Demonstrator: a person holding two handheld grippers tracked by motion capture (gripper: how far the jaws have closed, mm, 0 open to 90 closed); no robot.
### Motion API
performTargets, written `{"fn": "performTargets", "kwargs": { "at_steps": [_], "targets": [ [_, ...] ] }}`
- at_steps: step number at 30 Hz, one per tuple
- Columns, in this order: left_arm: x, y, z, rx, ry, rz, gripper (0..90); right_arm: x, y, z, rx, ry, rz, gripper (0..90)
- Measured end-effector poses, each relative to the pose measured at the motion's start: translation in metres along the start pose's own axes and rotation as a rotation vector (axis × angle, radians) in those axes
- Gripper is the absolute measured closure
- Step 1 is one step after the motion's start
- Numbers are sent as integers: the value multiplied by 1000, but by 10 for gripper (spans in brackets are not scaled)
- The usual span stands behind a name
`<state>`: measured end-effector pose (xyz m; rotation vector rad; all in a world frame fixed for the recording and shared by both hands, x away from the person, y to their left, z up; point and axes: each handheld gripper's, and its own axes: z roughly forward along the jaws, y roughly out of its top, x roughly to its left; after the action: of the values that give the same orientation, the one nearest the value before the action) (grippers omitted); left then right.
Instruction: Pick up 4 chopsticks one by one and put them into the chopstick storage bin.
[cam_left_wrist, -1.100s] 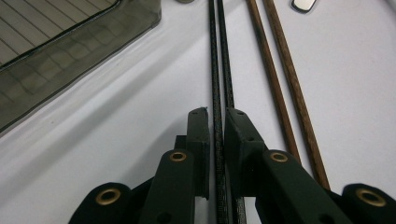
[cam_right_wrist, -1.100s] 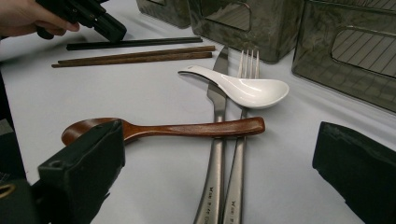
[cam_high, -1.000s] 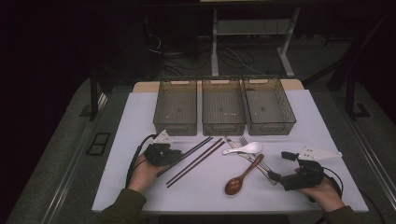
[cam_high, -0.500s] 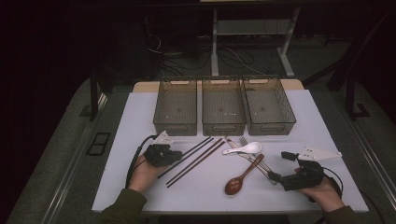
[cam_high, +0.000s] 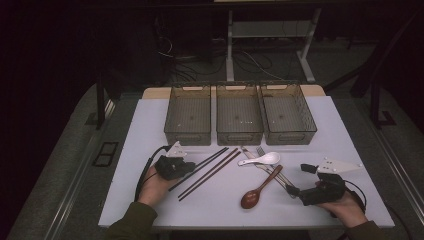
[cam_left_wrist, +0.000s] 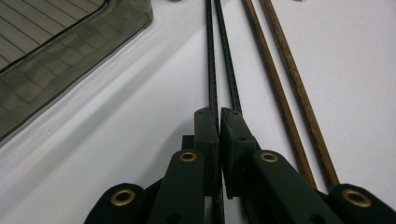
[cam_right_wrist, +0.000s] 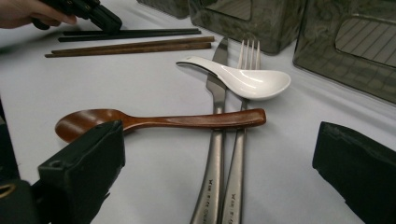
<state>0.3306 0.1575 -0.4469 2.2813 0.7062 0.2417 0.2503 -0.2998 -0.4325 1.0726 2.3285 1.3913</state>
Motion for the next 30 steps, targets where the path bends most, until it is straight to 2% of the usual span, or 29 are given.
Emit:
{"fn": "performTargets", "kwargs": {
  "at_steps": [6,12,21,30],
  "targets": [
    [-1,1,-3,-17,-3,-9,849,0,-2,2,14,-16,-13,21],
    [-1,2,-8,-29,-7,-20,849,0,-3,3,18,-21,-5,21],
    [-4,6,-17,-27,-19,-16,849,-3,-6,9,21,-41,-2,21],
    [-7,8,-23,-32,-44,-32,848,-6,-4,13,2,-55,-6,21]
  ]
}}
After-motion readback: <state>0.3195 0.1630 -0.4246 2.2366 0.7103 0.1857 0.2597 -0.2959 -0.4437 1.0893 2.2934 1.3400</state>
